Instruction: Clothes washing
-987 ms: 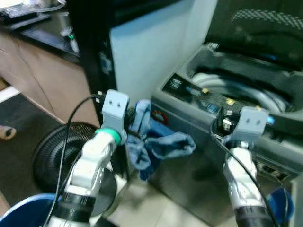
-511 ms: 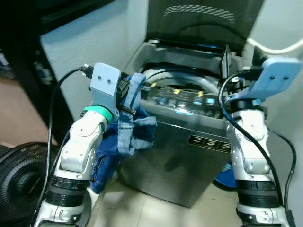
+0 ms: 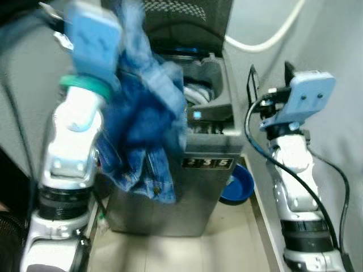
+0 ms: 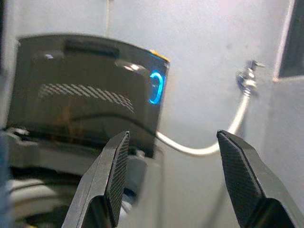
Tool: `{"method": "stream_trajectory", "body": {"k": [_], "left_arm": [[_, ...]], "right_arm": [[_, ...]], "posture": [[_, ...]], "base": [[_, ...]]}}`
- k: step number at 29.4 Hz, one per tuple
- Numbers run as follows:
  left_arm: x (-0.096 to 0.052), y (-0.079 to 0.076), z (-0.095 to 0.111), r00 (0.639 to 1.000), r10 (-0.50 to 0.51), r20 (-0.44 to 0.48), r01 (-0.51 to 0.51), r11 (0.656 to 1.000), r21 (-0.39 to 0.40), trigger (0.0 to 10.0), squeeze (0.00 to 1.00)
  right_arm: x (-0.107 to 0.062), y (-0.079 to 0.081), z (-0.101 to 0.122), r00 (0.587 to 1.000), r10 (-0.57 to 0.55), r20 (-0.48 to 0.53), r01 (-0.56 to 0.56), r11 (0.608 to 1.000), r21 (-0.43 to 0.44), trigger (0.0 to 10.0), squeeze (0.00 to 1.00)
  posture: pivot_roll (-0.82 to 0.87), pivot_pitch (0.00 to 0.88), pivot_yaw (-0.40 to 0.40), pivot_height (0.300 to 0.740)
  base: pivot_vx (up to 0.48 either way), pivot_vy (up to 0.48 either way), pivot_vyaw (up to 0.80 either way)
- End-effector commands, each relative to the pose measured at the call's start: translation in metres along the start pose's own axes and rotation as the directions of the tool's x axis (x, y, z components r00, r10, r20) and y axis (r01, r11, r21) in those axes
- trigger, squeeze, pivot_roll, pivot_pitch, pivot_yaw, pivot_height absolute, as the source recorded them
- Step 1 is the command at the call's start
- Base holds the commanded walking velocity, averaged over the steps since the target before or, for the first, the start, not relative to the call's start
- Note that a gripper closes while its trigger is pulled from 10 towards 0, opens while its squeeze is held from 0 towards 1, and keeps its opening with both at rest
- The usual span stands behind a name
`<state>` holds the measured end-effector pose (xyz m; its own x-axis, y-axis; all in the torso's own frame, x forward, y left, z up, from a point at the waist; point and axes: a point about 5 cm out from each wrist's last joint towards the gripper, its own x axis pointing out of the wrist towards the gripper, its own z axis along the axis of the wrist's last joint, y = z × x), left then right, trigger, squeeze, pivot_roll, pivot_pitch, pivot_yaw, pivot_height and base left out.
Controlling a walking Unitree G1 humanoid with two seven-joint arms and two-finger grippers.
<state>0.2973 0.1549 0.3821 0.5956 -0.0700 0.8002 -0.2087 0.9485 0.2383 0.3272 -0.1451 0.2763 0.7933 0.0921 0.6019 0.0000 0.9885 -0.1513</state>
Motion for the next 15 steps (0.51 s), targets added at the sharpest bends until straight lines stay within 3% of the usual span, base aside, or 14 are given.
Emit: {"method": "stream_trajectory", "body": {"k": [1,2,7,12,13,15], "left_arm": [[-0.002,-0.002,-0.002,1.0,0.01,-0.01,-0.009,1.0,0.022,10.0,0.0],[-0.005,0.007,-0.005,0.992,0.116,-0.045,-0.112,0.991,0.066,10.0,0.0],[-0.007,0.01,-0.008,0.984,0.163,-0.072,-0.157,0.984,0.079,10.0,0.0],[-0.012,0.007,-0.014,0.979,0.173,-0.106,-0.166,0.984,0.068,10.0,0.0],[-0.017,0.003,-0.019,0.971,0.196,-0.136,-0.189,0.98,0.057,10.0,0.0],[-0.018,0.003,-0.02,0.968,0.209,-0.137,-0.202,0.977,0.063,10.0,0.0]], "right_arm": [[-0.002,-0.003,-0.005,0.999,0.012,-0.03,-0.013,1.0,-0.02,10.0,0.0],[-0.001,0.003,-0.009,0.99,0.124,-0.07,-0.126,0.992,-0.03,10.0,0.0],[0.0,0.006,-0.01,0.98,0.181,-0.082,-0.183,0.983,-0.023,10.0,0.0],[0.001,0.012,-0.005,0.972,0.229,-0.047,-0.227,0.973,0.038,10.0,0.0],[0.001,0.019,-0.001,0.968,0.251,-0.013,-0.248,0.963,0.109,10.0,0.0],[0.001,0.021,0.0,0.967,0.254,-0.009,-0.251,0.96,0.122,10.0,0.0]], "posture": [[0.08,0.0,0.034,0.74],[0.08,0.0,0.022,0.74],[0.09,0.0,0.018,0.74],[0.09,0.0,0.006,0.74],[0.09,0.0,0.001,0.74],[0.09,0.0,-0.001,0.74]], "base": [[0.0,0.0,-0.8],[0.0,0.0,-0.8],[0.0,0.0,-0.8],[0.0,0.0,0.0],[0.311,0.0,0.0],[0.343,0.0,0.0]]}}
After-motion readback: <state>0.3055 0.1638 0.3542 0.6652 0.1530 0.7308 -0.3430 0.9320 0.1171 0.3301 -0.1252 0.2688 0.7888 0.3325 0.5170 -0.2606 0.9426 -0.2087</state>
